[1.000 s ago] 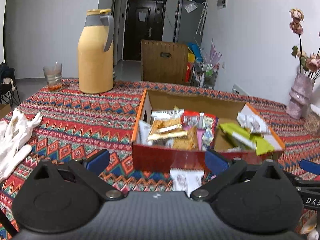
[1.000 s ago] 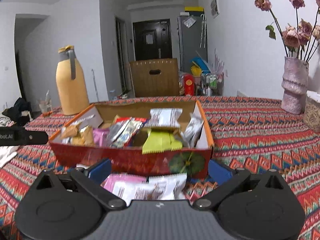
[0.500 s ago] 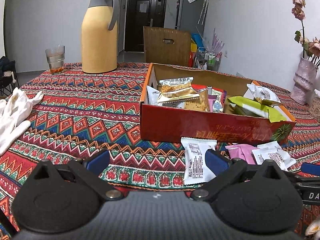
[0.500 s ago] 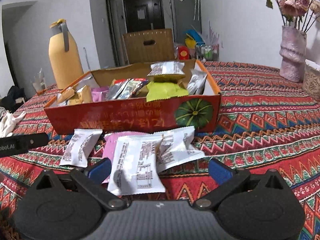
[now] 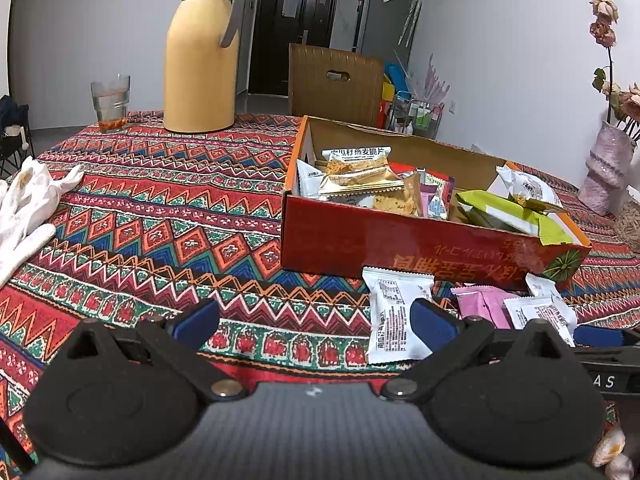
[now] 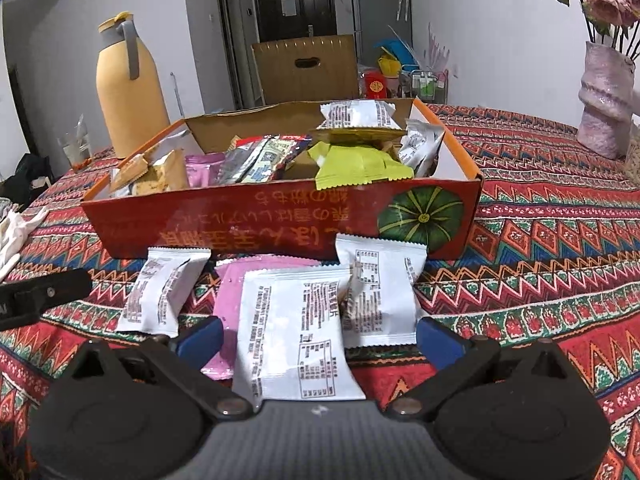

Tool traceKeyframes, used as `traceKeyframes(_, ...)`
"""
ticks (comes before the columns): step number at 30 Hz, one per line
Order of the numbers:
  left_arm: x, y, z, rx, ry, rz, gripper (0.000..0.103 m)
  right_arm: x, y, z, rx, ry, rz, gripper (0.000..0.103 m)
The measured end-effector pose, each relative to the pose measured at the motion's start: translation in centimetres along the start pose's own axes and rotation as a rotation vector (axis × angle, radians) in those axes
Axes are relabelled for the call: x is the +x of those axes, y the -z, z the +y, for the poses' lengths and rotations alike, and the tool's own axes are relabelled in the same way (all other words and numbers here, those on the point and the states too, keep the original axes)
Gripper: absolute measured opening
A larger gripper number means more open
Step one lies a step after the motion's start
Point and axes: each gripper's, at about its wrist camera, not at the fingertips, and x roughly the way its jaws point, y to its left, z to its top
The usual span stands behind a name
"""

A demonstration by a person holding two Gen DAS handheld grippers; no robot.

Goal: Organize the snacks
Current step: 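Grasp a white pack with the right tool while the left tool reaches the pile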

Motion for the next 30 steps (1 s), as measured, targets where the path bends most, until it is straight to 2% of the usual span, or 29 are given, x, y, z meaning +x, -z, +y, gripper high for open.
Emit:
traceKeyframes(8, 0.2, 0.0, -0.1, 0.0, -0.002, 0.01, 0.103, -0.2, 0.2, 0.1, -0.004, -0.048, -0.007, 0.083)
traceKeyframes(11, 0.3, 0.0, -0.1, -0.001, -0.002, 0.012, 0.103, -0.3, 0.2, 0.0, 0.005, -0.077, -0.004, 0.074)
traceKeyframes(16, 0.3, 0.0, 0.0, -0.001, -0.002, 0.011, 0.103, -0.7, 0.4, 0.2, 0.0, -0.122, -0.006, 0.052)
traceKeyframes(30, 0.5, 0.1, 0.2, -0.007, -0.01, 0.019, 0.103, -2.7, 1.1, 0.4, -0.016, -0.141, -0.054, 0.041)
